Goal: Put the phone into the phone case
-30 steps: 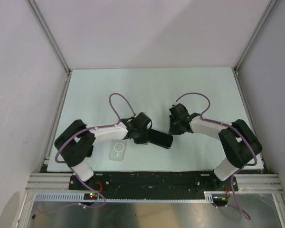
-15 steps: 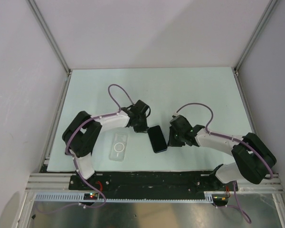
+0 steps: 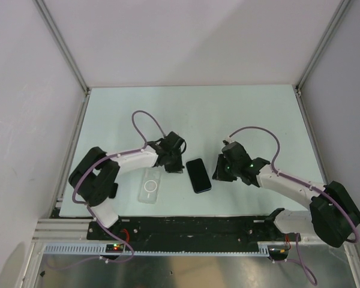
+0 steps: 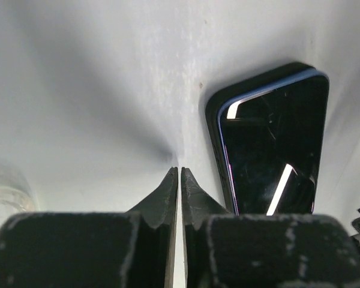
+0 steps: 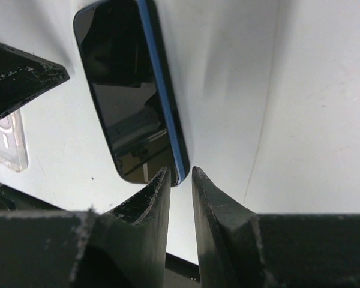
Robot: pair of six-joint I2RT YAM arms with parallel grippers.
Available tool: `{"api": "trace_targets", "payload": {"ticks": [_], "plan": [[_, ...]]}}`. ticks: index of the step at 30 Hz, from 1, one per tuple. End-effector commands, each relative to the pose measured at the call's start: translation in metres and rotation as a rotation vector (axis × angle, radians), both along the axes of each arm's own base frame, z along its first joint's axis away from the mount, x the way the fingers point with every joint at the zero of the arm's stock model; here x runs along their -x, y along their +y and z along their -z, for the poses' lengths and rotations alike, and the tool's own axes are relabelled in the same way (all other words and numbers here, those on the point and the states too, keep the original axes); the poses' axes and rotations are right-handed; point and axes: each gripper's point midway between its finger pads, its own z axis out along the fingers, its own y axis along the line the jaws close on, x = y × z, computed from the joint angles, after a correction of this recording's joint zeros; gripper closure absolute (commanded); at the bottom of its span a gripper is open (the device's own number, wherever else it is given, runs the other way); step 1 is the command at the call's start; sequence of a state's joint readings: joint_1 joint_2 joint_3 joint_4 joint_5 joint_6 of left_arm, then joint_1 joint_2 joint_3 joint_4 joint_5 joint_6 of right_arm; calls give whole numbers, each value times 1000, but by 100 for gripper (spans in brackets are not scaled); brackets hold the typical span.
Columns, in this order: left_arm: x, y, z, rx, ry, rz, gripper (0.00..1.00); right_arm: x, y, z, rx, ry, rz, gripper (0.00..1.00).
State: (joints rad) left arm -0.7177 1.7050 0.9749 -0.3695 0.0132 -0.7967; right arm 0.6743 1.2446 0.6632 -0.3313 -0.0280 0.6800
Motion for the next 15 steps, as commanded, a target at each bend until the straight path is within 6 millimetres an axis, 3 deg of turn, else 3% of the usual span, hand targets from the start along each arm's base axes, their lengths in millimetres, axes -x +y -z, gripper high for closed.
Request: {"api": "trace_targets", "payload": {"ticks": [1, 15], "plan": [[12, -13, -16, 52, -23, 24, 92, 7, 16, -3, -7, -9, -67, 74], [34, -36, -13, 60, 1, 74, 93, 9, 25, 20, 49, 24, -100, 75]]}}
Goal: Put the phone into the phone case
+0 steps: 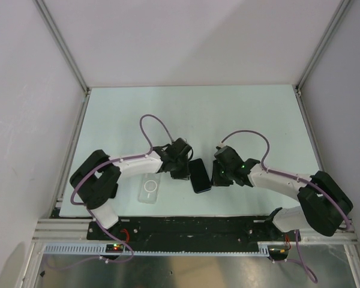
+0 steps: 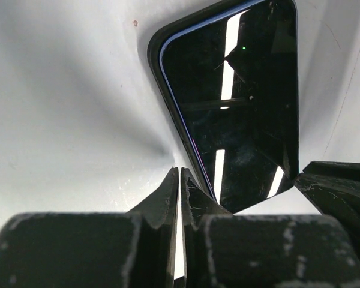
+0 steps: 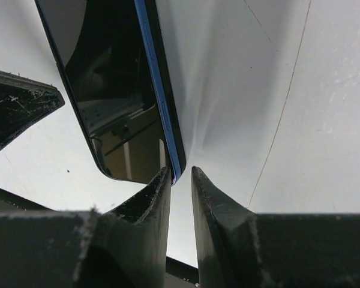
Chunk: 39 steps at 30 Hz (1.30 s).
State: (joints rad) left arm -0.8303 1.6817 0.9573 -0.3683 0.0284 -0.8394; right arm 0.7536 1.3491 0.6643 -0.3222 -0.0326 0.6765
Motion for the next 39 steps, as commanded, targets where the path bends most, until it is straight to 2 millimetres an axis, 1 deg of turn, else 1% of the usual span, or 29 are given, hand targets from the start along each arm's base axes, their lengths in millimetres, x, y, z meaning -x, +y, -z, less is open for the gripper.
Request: {"api": "trace_targets", "payload": {"ticks": [1, 6, 15, 18, 28, 32, 35, 37, 39], "plan": [[-1, -10, -9, 33, -15, -6, 93, -12, 12, -6, -12, -46, -19, 76], [1, -12, -7, 31, -11, 1, 93, -13, 14, -2, -5, -46, -23, 78], [1, -14, -5, 31, -8, 11, 94, -9, 18, 7, 20, -24, -39, 85], [1, -15, -3, 29, -5, 14, 94, -6, 19, 14, 36, -10, -43, 88], [1, -15, 0, 25, 0, 17, 94, 4, 13, 43, 138, 27, -38, 91], [1, -15, -1, 27, -4, 16, 94, 7, 9, 51, 173, 42, -30, 91], [0, -15, -6, 34, -15, 17, 94, 7, 4, 53, 201, 45, -23, 91], [-2, -15, -11, 41, -29, 13, 94, 4, 2, 51, 231, 37, -18, 91], [-4, -13, -18, 51, -46, 9, 94, -5, 5, 46, 255, 15, -13, 91]]}}
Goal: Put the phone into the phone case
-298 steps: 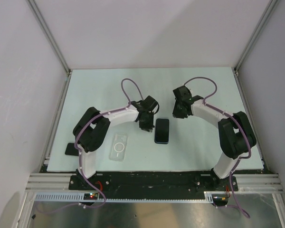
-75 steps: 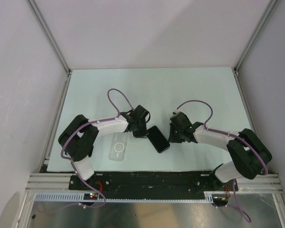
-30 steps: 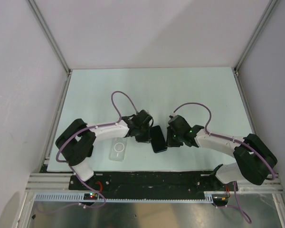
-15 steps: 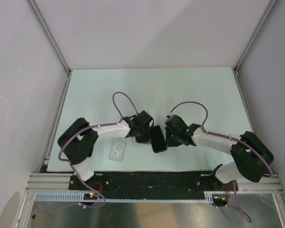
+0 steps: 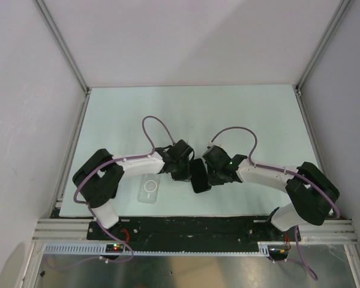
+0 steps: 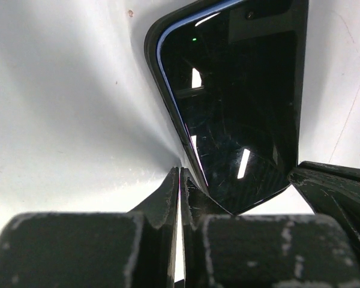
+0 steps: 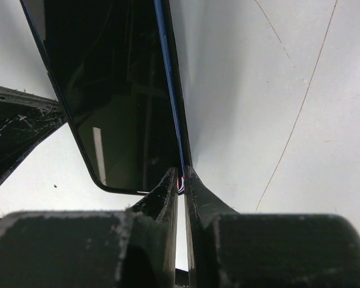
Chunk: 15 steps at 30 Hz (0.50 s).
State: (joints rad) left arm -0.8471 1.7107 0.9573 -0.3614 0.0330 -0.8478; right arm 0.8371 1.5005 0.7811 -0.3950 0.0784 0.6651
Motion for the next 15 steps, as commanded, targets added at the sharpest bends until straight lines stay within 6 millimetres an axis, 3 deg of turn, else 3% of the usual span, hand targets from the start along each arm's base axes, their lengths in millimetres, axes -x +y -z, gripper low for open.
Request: {"api": "trace_targets", "payload": {"ticks": [1, 5, 8, 15], "plan": [[-12, -9, -30, 67, -73, -6, 94, -5, -6, 29, 124, 2, 27, 91], [-14, 1, -44, 77, -101, -23, 93, -14, -2, 25, 172, -19, 21, 90], [-17, 9, -52, 82, -121, -35, 93, -20, 4, 12, 143, -49, 20, 83], [-36, 18, -55, 74, -136, -64, 93, -55, 17, -58, 10, -204, 51, 69]]}}
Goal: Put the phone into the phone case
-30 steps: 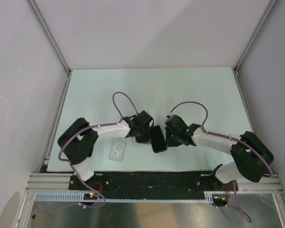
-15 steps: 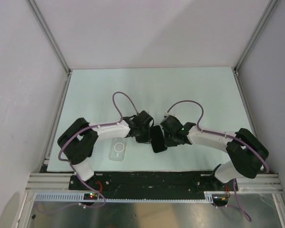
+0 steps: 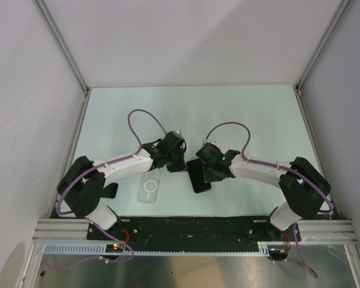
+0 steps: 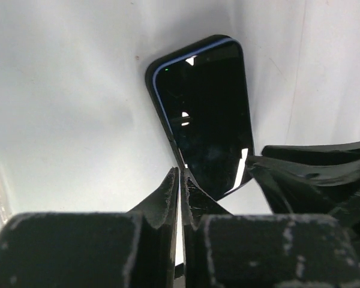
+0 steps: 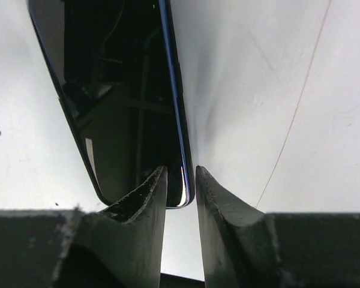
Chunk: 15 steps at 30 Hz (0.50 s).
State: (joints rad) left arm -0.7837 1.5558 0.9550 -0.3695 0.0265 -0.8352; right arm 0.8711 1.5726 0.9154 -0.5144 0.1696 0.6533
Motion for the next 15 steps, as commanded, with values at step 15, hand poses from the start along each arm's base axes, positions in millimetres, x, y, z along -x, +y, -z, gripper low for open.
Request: {"api": "trace_targets", "payload": {"ticks": [15], "plan": [[-58, 13, 20, -79, 19, -163, 100, -70, -14, -30, -85, -128, 166, 86]]}}
